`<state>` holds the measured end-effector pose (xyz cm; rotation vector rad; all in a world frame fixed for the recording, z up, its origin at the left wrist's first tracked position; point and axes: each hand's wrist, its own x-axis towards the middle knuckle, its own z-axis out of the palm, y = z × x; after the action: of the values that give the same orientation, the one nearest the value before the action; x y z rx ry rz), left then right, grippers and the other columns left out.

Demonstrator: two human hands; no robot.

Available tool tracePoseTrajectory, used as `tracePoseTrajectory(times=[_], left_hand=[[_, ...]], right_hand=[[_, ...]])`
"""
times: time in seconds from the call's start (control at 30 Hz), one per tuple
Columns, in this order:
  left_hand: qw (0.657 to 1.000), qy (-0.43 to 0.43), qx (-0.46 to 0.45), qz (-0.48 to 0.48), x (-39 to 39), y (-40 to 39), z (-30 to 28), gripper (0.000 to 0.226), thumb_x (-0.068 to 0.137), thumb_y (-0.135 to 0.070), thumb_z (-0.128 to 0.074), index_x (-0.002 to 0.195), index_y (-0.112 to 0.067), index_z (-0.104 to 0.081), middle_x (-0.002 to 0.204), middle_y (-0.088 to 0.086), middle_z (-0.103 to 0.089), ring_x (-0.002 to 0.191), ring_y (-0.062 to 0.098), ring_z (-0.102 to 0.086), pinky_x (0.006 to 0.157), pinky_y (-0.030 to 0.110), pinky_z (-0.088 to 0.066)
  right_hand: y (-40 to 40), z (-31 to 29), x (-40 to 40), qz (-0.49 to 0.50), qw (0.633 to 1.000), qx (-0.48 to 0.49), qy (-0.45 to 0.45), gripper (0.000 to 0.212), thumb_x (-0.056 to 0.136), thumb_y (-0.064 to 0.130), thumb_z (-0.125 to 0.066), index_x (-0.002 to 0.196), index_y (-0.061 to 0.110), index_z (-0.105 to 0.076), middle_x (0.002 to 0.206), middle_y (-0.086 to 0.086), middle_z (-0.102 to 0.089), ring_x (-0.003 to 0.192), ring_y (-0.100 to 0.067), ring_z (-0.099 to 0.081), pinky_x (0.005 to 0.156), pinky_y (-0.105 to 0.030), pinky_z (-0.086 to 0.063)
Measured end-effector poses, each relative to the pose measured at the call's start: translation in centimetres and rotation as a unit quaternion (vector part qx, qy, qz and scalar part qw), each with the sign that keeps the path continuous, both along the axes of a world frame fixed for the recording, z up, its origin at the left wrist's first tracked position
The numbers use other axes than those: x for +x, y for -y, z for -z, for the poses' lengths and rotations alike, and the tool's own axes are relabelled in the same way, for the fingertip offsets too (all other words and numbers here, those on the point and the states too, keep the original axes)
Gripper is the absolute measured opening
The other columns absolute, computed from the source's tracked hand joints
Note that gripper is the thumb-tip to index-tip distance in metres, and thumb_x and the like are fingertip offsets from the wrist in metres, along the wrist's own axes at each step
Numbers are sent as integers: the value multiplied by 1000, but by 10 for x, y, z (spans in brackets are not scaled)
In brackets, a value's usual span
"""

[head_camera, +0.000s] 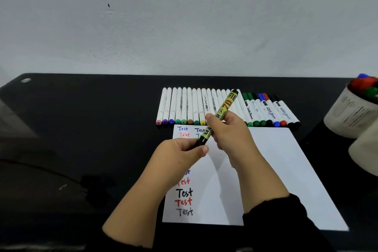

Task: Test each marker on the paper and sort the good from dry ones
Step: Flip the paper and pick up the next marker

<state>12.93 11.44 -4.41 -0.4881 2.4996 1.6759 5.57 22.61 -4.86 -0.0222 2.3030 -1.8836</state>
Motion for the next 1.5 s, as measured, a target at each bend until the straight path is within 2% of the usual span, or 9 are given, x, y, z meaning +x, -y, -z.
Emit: tracePoseTrajectory(times=[0.23, 0.33, 0.5, 0.9, 1.03, 1.13, 1.27, 1.37, 1.5], left_hand=[[999, 17, -37, 1, -1, 0, 2, 11, 87, -39, -61, 76, -40, -59, 82, -11, -67, 76, 4, -61, 55, 17, -40], [1000, 15, -2, 9, -2, 3, 3, 14, 88, -34, -61, 74, -36, -61, 80, -11, -69, 81, 2, -63, 63, 17, -41], [999, 16, 41, 13, -1, 6, 4, 11, 88, -30, -62, 84, -23, -70, 65, -12, -69, 58, -7, -62, 70, 21, -46], [977, 73, 198, 37, 6, 13, -1, 20, 90, -25, -56, 89, -12, -71, 69, -4, -68, 67, 8, -65, 76, 26, -50], [996, 43, 78, -6, 6, 7, 0, 14, 89, -29, -59, 90, -22, -71, 67, -10, -69, 64, 1, -63, 70, 21, -49], [999, 35, 9, -9, 15, 5, 1, 9, 87, -30, -63, 95, -34, -67, 78, -8, -69, 77, 8, -64, 69, 22, -47], [999, 28, -8, -25, 22, 8, 0, 9, 87, -32, -63, 94, -37, -64, 86, -8, -68, 82, 11, -62, 65, 19, -46], [998, 25, -40, -29, 13, 6, 4, 24, 89, -34, -60, 112, -35, -63, 83, -9, -66, 73, 6, -60, 56, 17, -45], [997, 20, -68, -36, 8, 4, 9, 34, 90, -37, -58, 124, -32, -59, 82, -13, -62, 69, 3, -56, 53, 17, -41]], right_hand=[[6, 6, 1, 17, 1000, 21, -4, 25, 93, 32, -53, 77, 13, -54, 64, 2, -55, 53, -9, -44, 50, -23, -35], [8, 8, 3, 24, 999, 36, -26, 27, 93, 29, -52, 72, 12, -47, 63, -2, -50, 56, -13, -41, 53, -27, -35], [9, 6, 7, 28, 998, 35, -35, 30, 94, 26, -50, 68, 15, -41, 57, 3, -43, 45, -5, -37, 44, -19, -32], [10, 1, 9, 13, 999, 5, -34, 29, 92, 21, -49, 66, 16, -36, 56, 1, -36, 48, -11, -29, 47, -26, -27], [16, 1, 11, 27, 999, 25, -22, 29, 92, 21, -48, 67, 15, -36, 56, 2, -36, 48, -10, -29, 46, -24, -27], [8, -2, 2, 81, 997, 15, -4, 24, 93, 21, -47, 70, 15, -42, 63, 1, -41, 52, -10, -32, 48, -25, -30], [-10, -5, -15, 146, 989, -2, 38, 23, 89, 19, -45, 68, 15, -35, 61, -1, -33, 52, -14, -25, 48, -26, -23], [-3, 2, -13, 126, 990, -41, 57, 23, 90, 22, -46, 70, 15, -37, 60, -2, -34, 49, -13, -24, 45, -26, -22], [-5, 4, -11, 112, 985, -120, 61, 26, 94, 33, -56, 79, 12, -52, 57, -2, -51, 49, -12, -36, 45, -22, -31]])
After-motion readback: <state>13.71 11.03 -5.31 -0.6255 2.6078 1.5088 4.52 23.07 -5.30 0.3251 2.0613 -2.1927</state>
